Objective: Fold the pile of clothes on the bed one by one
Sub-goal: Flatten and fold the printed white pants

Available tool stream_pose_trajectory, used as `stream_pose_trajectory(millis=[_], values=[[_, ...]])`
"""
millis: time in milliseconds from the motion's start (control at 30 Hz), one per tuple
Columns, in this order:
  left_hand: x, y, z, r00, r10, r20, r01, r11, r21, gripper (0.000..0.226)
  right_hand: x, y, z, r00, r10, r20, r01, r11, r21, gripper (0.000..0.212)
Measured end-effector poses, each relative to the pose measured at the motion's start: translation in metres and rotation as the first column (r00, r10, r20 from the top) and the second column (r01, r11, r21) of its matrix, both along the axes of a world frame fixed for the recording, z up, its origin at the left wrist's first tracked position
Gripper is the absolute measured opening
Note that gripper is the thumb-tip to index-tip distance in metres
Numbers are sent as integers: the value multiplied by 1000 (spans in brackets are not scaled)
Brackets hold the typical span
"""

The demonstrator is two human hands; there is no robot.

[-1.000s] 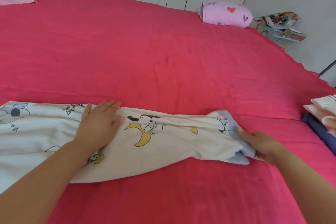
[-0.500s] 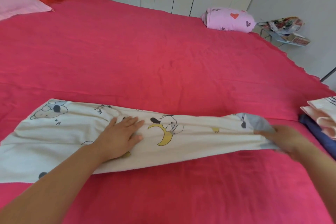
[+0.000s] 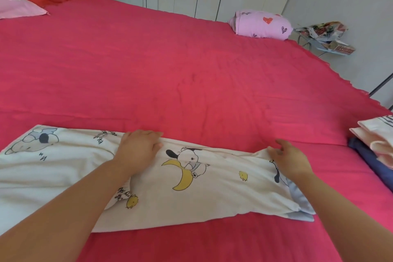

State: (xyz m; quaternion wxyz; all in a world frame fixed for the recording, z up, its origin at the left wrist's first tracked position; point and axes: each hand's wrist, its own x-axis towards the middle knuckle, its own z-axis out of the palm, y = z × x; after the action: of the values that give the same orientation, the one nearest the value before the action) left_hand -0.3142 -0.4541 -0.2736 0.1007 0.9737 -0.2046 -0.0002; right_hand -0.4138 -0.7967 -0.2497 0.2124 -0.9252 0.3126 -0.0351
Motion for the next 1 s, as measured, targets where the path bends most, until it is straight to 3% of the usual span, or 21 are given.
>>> stream_pose_trajectory(millis=[100,200,300,433,533,633,700,767,833,900,1000], values=[[10,-9,0,999,35,-3,-35,999,12,27,9,-4,-8,999,24,-38,-25,999,-23,37],[20,-14,0,994,104,40,-100,991,-88,23,11,-14,-12,1000,14,-15,-15,997,-74,17],[26,-18,-1,958,248,142,-219,957,-190,24,12,-19,-13,994,-54,98,69,986,-154,18],[21,-25,-18,967,210,143,-205,977,-49,24,14,-5,-18,979,-99,177,153,934,-322,32],[15,-30,-21,968,144,206,-108,978,-177,32,13,31,-19,900,317,300,-163,882,-442,45],[0,-45,-13,993,-50,111,72,974,-213,58,11,98,-22,751,653,100,-580,724,-373,50],[-12,-51,-19,977,-210,-31,205,972,-118,70,6,129,-29,689,722,-59,-706,652,-277,64],[-21,-47,-30,959,-253,-129,256,967,8,85,1,117,-43,713,668,-213,-701,677,-227,85],[-22,-42,-37,961,-221,-164,233,971,57,91,-6,79,-51,788,523,-324,-607,749,-267,94],[-19,-42,-37,963,-199,-180,214,975,64,88,-14,40,-48,859,332,-390,-468,817,-337,85],[-22,-48,-28,966,-175,-191,202,970,136,62,-23,10,-26,876,90,-474,-301,870,-390,56]])
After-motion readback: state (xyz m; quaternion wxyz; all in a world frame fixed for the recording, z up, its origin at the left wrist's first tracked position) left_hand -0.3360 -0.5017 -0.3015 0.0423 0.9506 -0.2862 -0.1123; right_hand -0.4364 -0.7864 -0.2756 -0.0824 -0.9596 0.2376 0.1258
